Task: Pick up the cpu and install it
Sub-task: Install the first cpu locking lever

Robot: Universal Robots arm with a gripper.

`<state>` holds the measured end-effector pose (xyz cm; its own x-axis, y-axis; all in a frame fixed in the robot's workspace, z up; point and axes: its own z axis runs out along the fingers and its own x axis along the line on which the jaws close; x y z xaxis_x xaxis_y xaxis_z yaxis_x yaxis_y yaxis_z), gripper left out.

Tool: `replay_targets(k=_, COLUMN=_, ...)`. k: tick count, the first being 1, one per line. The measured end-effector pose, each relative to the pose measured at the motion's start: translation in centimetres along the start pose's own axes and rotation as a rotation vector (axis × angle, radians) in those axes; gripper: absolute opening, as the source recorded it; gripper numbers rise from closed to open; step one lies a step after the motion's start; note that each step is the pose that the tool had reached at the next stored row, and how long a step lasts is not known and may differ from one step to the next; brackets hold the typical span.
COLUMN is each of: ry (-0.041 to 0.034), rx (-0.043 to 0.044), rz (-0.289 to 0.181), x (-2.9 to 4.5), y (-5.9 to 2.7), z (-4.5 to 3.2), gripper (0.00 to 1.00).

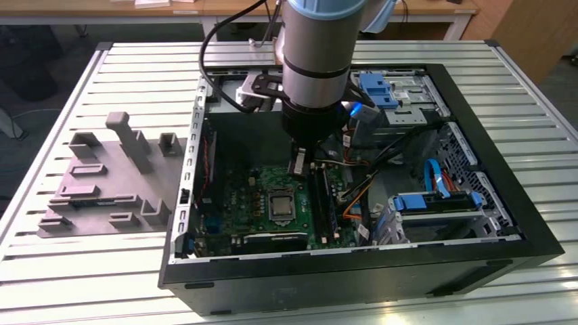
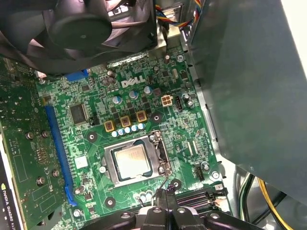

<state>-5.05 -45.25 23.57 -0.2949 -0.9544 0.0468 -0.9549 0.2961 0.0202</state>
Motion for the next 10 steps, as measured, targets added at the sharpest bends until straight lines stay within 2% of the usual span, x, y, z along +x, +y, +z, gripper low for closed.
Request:
replay_targets(k=6, ry=0.0008, rx=0.0021, rz=-0.046, x=0.06, y=0.0, z=0.07, gripper=0.11)
replay_targets(k=10, ry=0.0014, rx=0.0029, rz=-0.061, x=0.36, y=0.06, z=0.08, gripper=0.11)
